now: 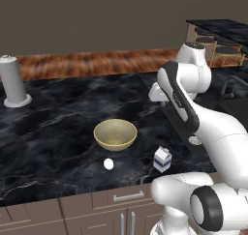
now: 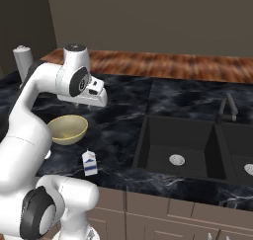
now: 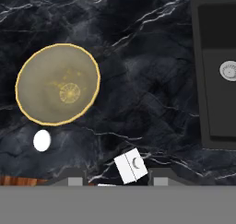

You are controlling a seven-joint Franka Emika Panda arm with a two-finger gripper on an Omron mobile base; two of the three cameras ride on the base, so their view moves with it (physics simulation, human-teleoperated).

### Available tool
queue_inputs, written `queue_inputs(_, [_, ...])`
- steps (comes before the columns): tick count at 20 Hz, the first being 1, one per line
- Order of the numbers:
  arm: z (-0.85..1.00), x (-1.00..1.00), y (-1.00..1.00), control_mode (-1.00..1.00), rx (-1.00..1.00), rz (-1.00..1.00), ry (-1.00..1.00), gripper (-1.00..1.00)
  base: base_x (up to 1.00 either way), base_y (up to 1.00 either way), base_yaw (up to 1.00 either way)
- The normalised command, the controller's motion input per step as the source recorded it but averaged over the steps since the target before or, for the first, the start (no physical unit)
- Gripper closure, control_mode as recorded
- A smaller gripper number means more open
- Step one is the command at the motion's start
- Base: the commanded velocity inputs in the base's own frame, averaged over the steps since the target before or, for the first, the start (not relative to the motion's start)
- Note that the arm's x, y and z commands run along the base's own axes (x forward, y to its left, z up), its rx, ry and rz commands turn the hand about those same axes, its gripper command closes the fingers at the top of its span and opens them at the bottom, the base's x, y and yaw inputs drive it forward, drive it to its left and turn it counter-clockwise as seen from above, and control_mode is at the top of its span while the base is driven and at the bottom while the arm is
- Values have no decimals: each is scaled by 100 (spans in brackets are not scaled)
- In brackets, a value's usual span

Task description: Gather the eggs and milk located in the vicinity of the sink area and place them right next to the bowl.

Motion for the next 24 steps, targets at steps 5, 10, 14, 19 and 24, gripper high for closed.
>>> queue_inputs(5, [0, -25, 0, -100, 0, 0, 0, -100, 0, 0, 0])
queue_inputs(10, [-5, -53, 0, -100, 0, 0, 0, -100, 0, 0, 0])
queue_inputs(14, [-5, -55, 0, -100, 0, 0, 2, -100, 0, 0, 0])
queue_inputs(19, [-21, -37, -1, -100, -4, 0, 6, -100, 0, 0, 0])
queue_inputs(24, [-20, -32, 0, -100, -10, 0, 6, -100, 0, 0, 0])
